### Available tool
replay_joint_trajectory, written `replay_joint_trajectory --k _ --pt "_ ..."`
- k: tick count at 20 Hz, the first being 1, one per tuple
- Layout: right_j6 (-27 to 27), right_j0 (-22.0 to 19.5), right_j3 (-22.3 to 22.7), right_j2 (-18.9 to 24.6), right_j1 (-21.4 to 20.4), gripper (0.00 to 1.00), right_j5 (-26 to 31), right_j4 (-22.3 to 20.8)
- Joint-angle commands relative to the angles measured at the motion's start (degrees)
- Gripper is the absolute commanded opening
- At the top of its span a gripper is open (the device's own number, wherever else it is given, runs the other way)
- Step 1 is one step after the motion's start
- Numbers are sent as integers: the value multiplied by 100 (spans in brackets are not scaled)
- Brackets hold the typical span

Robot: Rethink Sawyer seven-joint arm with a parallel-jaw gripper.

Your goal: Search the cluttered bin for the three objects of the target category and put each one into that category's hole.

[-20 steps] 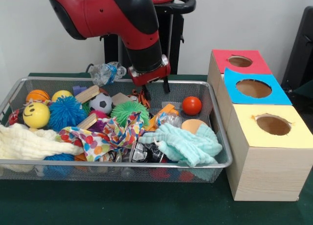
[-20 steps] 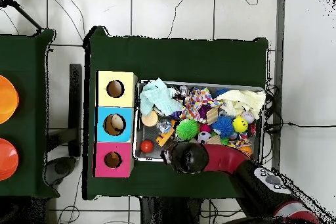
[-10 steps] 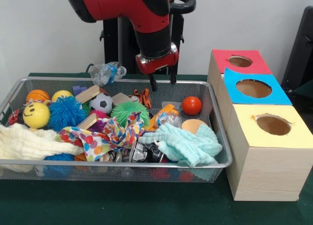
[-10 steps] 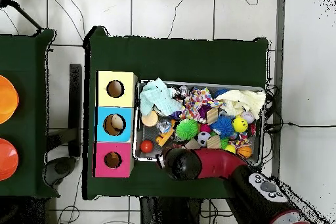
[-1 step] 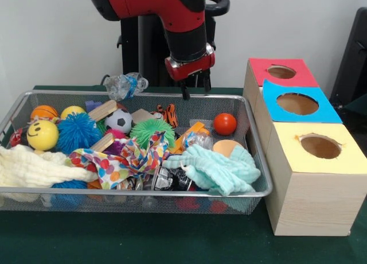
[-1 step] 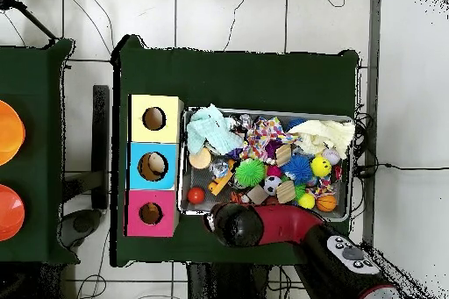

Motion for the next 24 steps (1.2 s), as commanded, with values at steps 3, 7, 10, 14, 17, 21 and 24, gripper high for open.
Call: replay_joint_trajectory --k 3,7,10,14,17,21,24 --pt "432 -322 -359 59 406 100 -101 -61" --pt "359 -366 -434 93 422 100 11 -44" --pt "303 -419 -480 107 445 100 63 -52" --pt "299 -458 -496 110 474 100 82 -70" --pt "311 -475 -524 105 569 100 20 -86" --pt "295 -516 -533 92 622 100 8 -106" --pt "344 -495 -509 51 622 100 22 -94"
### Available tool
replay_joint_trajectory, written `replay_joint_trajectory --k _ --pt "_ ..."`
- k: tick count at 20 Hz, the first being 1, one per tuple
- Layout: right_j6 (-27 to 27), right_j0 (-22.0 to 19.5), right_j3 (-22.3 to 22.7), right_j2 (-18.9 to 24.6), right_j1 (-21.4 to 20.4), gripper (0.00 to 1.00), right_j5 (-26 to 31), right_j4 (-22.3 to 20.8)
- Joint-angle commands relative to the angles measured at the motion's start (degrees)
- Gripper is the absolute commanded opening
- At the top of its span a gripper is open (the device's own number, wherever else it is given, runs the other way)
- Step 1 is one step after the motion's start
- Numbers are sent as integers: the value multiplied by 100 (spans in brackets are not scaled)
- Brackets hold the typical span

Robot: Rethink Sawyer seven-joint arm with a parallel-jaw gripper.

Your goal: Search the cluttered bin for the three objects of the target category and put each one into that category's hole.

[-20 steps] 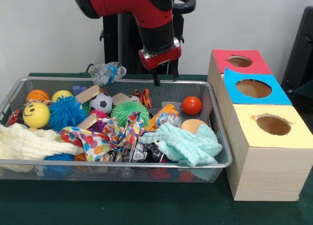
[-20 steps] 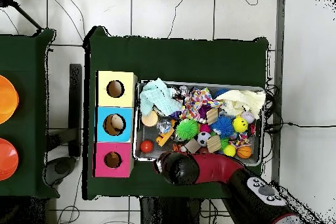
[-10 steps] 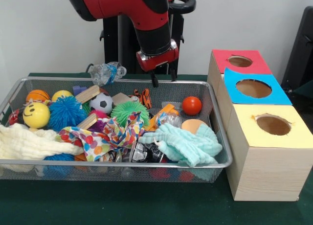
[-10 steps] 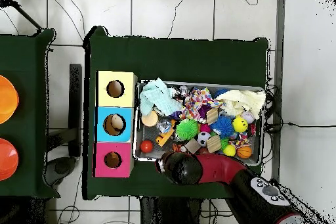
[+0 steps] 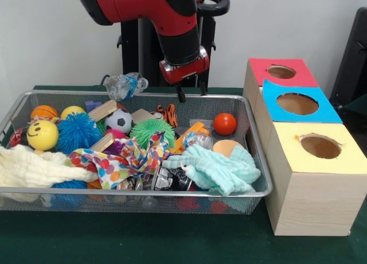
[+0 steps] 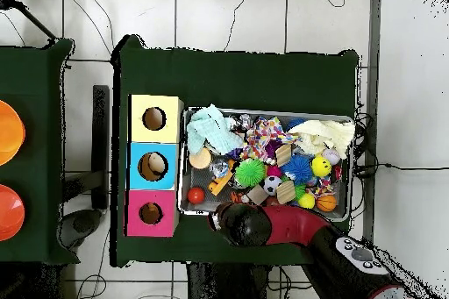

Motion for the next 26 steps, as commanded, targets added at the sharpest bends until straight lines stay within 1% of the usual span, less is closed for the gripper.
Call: replay_joint_trajectory --k 1,3,7,8,10,12,13,16,20,24,26 --pt "371 -217 -456 -19 391 100 123 -70" --pt "425 -182 -385 -22 257 100 188 -13" --pt "487 -243 -96 -46 -50 100 183 10" --pt "503 -242 -11 -37 -187 100 217 33" --pt "549 -181 208 32 -643 100 375 157" --pt "610 38 373 95 -1267 100 684 364" --pt "626 172 383 120 -1475 100 813 441" --pt "639 410 411 179 -1898 100 1094 644" --pt "544 553 301 202 -2092 100 1420 795" --pt "582 605 204 146 -1813 100 1299 792" --pt "683 580 458 85 -1956 100 1132 837"
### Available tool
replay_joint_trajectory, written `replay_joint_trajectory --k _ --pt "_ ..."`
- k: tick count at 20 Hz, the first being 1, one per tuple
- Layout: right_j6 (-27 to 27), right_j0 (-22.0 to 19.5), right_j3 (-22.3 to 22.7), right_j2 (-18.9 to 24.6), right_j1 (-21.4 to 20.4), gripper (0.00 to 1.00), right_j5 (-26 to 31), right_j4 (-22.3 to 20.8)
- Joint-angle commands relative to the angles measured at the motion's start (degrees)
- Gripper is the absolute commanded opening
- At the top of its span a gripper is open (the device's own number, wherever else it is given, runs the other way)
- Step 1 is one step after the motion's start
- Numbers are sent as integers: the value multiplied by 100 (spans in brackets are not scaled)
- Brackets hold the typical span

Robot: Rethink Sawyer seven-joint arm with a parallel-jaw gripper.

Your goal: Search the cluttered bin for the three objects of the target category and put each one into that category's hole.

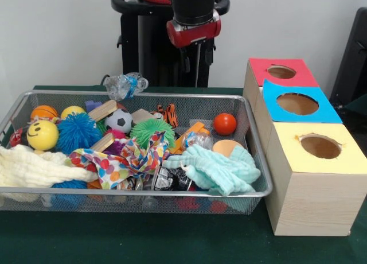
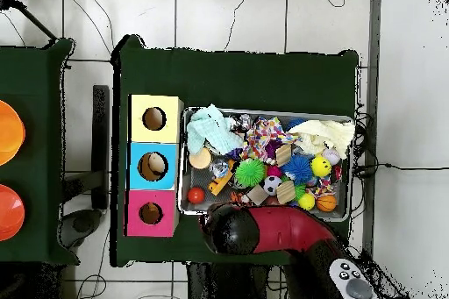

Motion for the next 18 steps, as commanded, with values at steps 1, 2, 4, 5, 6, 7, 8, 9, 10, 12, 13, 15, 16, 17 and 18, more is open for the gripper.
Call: replay_joint_trajectory --k 1,2,4,5,6,7,8,9,10,12,13,15,16,17,18 --pt "726 -46 246 71 -404 100 150 320" --pt "725 -106 406 72 -483 100 29 328" --pt "734 -147 502 24 -404 100 -144 268" --pt "750 -160 538 -2 -371 100 -224 239" --pt "766 -174 575 -28 -339 100 -303 209" --pt "795 -182 638 -44 -354 100 -372 202" --pt "819 -209 724 -55 -367 100 -460 189" --pt "836 -215 767 -66 -380 100 -500 189" --pt "853 -222 810 -77 -392 100 -540 188" --pt "854 -223 810 -93 -356 100 -594 175" --pt "849 -216 774 -100 -297 100 -630 159" --pt "821 -161 609 -110 -124 100 -618 134" --pt "807 -124 511 -111 -33 100 -599 126" --pt "793 -87 412 -112 58 100 -580 118" --pt "753 -64 304 -99 165 100 -557 101"
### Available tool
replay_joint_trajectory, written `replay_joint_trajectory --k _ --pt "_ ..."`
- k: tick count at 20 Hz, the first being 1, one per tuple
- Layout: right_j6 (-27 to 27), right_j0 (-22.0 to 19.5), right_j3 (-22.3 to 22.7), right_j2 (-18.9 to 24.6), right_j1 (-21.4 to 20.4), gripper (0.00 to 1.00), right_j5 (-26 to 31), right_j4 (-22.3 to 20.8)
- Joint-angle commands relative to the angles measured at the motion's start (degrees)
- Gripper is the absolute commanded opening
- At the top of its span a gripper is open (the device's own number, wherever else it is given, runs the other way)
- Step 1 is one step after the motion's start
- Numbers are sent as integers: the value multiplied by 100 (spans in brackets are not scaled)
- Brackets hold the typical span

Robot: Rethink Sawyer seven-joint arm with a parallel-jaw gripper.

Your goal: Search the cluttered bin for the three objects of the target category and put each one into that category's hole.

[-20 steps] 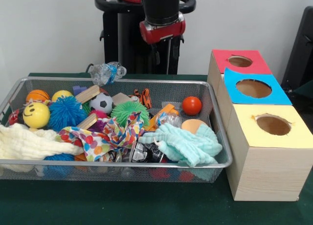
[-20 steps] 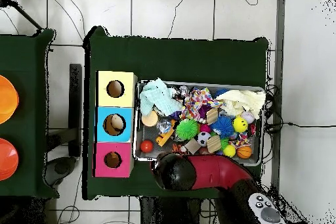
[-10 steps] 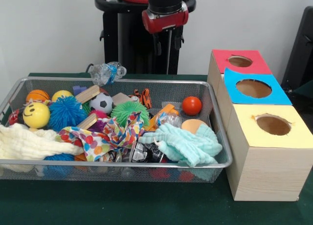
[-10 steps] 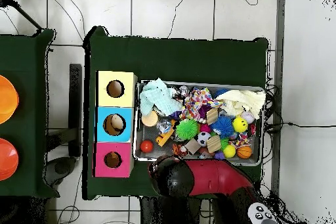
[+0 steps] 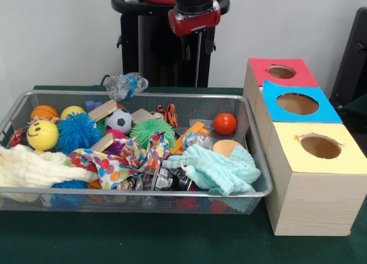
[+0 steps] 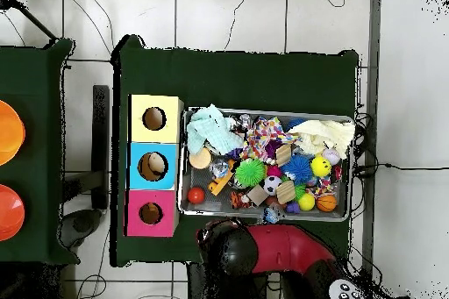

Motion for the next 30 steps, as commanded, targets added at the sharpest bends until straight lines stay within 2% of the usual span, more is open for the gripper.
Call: replay_joint_trajectory --k 1,3,14,22,30 --pt "721 15 -389 12 513 100 -294 19" --pt "692 60 -565 37 642 100 -224 43" --pt "632 88 -804 95 831 100 -116 110" --pt "643 34 -797 114 874 100 -74 179" --pt "472 128 -1140 166 942 100 291 167"
